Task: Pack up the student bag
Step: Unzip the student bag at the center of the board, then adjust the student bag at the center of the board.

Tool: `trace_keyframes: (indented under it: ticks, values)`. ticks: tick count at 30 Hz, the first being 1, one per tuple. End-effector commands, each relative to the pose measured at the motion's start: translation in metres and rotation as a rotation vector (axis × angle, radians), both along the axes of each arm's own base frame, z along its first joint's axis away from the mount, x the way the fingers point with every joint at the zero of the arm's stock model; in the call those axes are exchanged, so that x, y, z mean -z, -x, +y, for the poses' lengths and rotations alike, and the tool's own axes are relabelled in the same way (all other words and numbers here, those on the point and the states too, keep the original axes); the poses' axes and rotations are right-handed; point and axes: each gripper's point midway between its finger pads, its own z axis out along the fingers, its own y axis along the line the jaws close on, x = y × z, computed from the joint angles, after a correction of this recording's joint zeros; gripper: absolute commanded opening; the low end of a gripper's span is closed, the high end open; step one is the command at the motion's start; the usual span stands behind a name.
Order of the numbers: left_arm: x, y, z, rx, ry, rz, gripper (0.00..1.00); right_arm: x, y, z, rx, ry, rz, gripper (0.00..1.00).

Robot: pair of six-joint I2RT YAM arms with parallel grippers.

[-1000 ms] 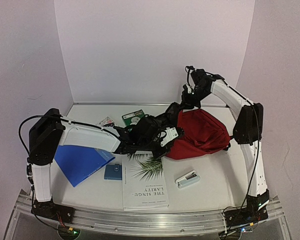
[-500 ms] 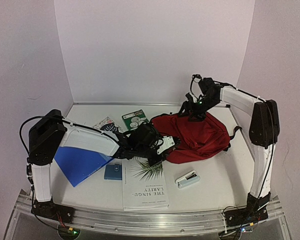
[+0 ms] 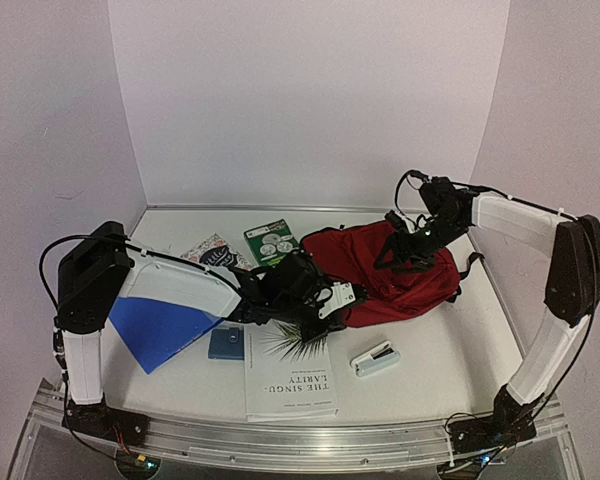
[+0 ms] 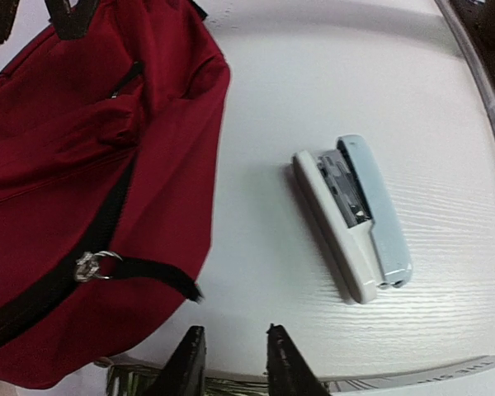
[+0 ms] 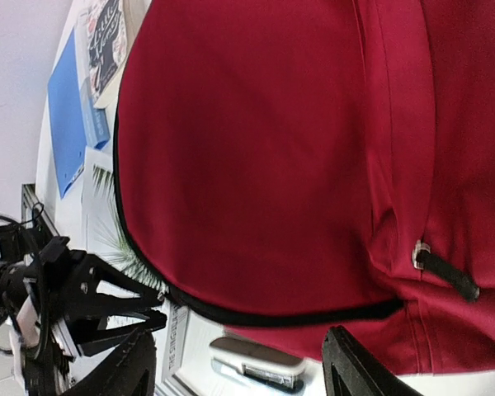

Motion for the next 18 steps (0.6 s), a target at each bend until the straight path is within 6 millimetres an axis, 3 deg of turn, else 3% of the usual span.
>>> trace_keyframes:
  ticks: [1,3,6,12,18]
  values:
    - [-0.035,0.006,0.001,0.024,0.060,0.006,0.39,-0.001,0.033,-0.004,-0.092,-0.021,-0.036,0.68]
    - [-0.049,-0.002,0.009,-0.004,0.086,0.018,0.44,0.017,0.038,-0.016,-0.097,0.057,-0.038,0.68]
    - [-0.072,-0.029,0.025,-0.093,0.139,0.028,0.50,0.038,0.035,-0.041,-0.086,0.214,-0.070,0.65]
    - [-0.088,-0.076,0.048,-0.206,0.153,-0.015,0.55,0.076,0.025,-0.076,-0.055,0.391,-0.044,0.58]
    - [-0.087,-0.100,0.053,-0.263,0.133,-0.053,0.59,0.098,-0.016,-0.099,-0.027,0.446,-0.058,0.55]
